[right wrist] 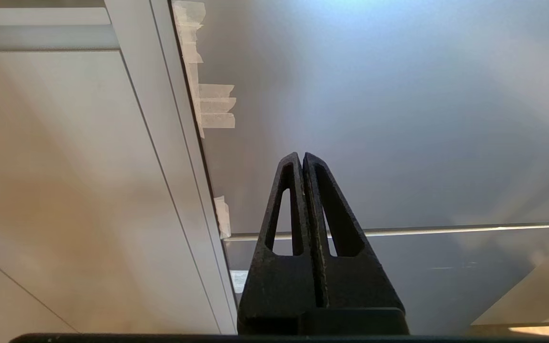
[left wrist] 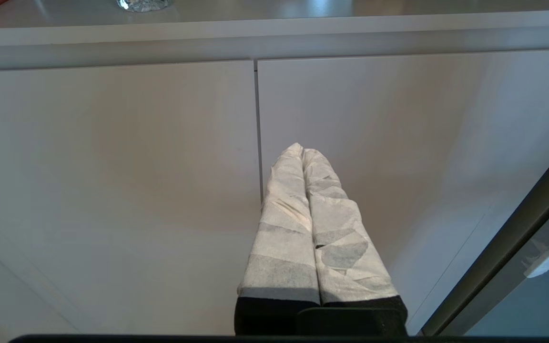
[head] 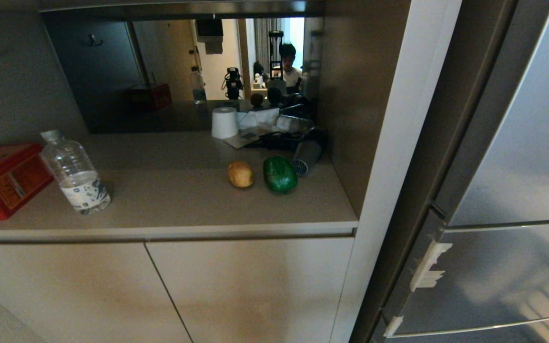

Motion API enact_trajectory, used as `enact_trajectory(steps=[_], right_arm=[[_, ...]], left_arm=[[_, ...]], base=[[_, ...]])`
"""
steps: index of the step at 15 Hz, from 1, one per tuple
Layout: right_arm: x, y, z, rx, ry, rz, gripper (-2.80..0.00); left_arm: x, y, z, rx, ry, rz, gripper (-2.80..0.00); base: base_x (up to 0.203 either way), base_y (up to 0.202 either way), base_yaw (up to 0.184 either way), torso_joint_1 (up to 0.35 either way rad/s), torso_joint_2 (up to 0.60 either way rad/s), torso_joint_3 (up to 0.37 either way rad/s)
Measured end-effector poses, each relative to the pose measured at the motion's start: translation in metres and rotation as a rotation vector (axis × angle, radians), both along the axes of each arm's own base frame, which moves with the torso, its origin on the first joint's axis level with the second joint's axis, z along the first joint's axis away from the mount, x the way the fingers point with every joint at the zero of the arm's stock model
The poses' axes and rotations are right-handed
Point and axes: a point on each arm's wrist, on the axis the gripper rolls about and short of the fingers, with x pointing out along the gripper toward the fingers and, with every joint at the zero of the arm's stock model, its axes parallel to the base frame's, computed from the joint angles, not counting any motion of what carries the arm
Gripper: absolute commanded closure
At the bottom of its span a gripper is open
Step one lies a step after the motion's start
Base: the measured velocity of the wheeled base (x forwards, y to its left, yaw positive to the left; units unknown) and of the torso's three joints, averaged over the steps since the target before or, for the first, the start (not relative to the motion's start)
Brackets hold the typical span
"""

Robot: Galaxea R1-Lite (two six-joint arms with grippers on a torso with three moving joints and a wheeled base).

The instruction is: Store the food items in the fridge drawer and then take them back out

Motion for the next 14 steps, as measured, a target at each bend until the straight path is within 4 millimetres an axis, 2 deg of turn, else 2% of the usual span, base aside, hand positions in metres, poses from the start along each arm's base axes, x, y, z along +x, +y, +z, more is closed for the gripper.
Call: enact_trajectory(steps=[14], right_arm=[[0.0, 0.0, 0.0, 0.0, 0.001, 0.0, 0.0]], left_arm=[[0.0, 0.0, 0.0, 0.0, 0.0, 0.001, 0.0]], base=[[0.0, 0.0, 0.0, 0.0, 0.0, 0.0]])
